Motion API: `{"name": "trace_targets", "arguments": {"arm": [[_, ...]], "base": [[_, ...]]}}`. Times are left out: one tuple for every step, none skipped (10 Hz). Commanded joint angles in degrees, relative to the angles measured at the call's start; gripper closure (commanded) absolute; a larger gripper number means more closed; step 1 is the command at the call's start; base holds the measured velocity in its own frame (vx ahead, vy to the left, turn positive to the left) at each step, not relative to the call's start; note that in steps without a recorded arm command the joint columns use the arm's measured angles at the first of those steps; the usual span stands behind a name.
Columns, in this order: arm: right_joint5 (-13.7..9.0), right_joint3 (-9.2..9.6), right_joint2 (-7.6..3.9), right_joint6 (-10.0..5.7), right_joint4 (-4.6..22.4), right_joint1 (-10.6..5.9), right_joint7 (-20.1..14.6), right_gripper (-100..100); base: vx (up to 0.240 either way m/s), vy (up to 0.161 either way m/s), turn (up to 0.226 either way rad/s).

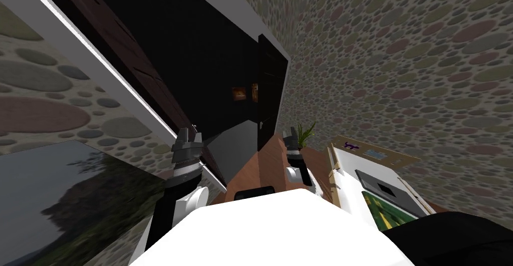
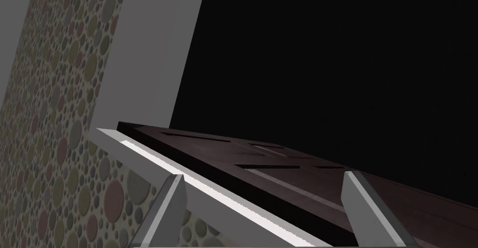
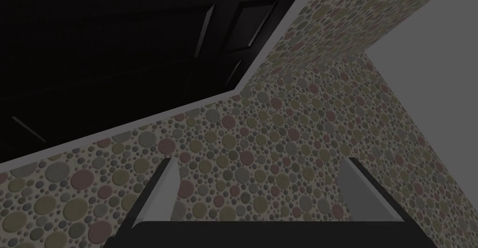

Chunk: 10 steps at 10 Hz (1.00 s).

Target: Push the door open

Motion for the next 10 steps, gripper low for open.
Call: {"name": "trace_targets", "arguments": {"arm": [[0.14, 0.17, 0.00, -0.33, 2.56, -1.32, 0.35, -100], [0.15, 0.18, -0.16, -0.67, 4.19, -1.98, 0.43, -100], [0.16, 0.19, -0.32, -1.01, 5.83, -2.64, 0.51, -100], [0.17, 0.21, -0.48, -1.34, 7.47, -3.29, 0.59, -100], [0.18, 0.22, -0.62, -1.71, 9.25, -4.01, 0.68, -100], [0.20, 0.23, -0.75, -2.08, 11.06, -4.74, 0.77, -100], [0.21, 0.25, -0.88, -2.46, 12.87, -5.46, 0.86, -100], [0.22, 0.26, -1.01, -2.83, 14.68, -6.19, 0.95, -100], [0.23, 0.28, -1.13, -3.21, 16.53, -6.93, 1.04, -100], [0.24, 0.29, -1.23, -3.60, 18.37, -7.70, 1.14, -100]], "base": [[0.077, -0.095, 0.147], [0.084, -0.096, 0.155], [0.064, -0.100, 0.123], [0.063, -0.101, 0.128], [0.067, -0.102, 0.145], [0.082, -0.123, 0.179], [0.098, -0.124, 0.135], [0.080, -0.096, 0.136], [0.074, -0.108, 0.162], [0.064, -0.127, 0.176]]}}
